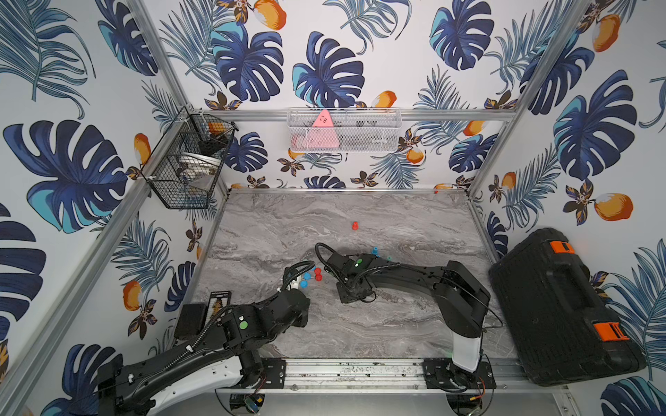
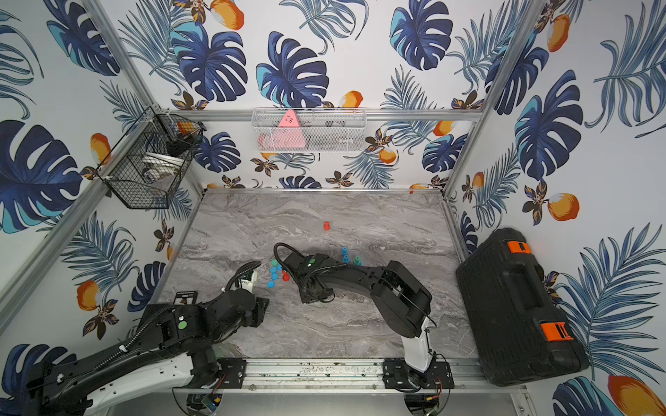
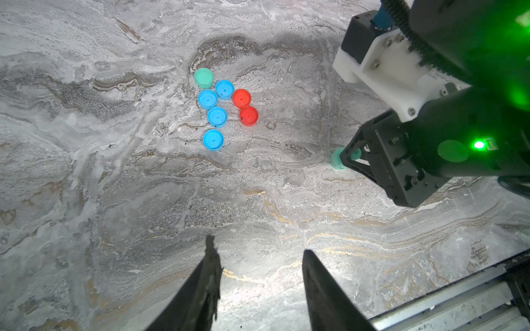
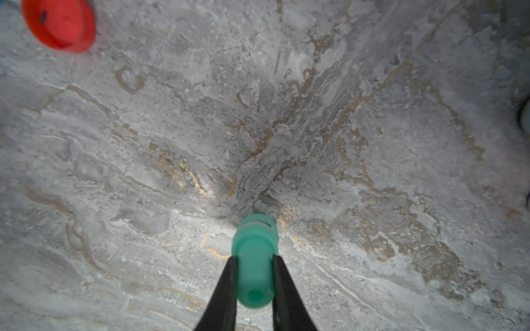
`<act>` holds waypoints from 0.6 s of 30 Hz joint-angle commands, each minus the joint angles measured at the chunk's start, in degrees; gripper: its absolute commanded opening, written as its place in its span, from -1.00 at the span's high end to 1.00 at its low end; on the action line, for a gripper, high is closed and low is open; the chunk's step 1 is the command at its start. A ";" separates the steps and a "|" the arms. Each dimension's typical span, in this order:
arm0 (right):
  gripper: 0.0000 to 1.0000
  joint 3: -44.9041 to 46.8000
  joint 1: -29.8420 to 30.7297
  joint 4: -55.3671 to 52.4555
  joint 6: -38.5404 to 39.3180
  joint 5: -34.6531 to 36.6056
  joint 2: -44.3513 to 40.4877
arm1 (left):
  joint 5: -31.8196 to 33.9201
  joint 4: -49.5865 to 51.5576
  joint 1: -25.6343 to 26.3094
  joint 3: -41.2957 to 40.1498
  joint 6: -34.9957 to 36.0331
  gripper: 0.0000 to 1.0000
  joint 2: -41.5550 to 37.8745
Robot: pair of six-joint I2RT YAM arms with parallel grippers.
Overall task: Close the stamp cap
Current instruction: Close the cover of the stamp.
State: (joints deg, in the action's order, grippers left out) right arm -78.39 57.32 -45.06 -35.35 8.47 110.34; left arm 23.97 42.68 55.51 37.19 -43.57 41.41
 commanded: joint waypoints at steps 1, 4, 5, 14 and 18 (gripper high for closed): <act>0.66 0.16 0.07 0.67 -0.97 0.14 -0.04 | 0.99 -0.18 0.04 0.49 -0.88 -0.02 0.07; 0.66 0.47 0.12 0.69 -1.17 -0.05 -0.23 | 0.90 -0.23 0.04 0.39 -0.99 -0.02 0.08; 0.66 0.58 0.17 0.68 -1.16 -0.08 -0.30 | 0.84 -0.30 0.04 0.27 -1.03 -0.02 -0.01; 0.65 1.49 0.34 0.53 -1.65 -0.16 -1.10 | 0.70 -0.67 0.04 0.07 -1.16 -0.02 0.05; 0.65 1.41 0.60 0.16 -1.74 0.04 -1.34 | 0.66 -0.84 -0.01 -0.09 -1.16 -0.02 0.29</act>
State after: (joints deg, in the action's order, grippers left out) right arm -77.03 57.69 -43.88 -36.01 8.32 109.54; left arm 23.94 42.61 55.51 37.17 -43.72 41.65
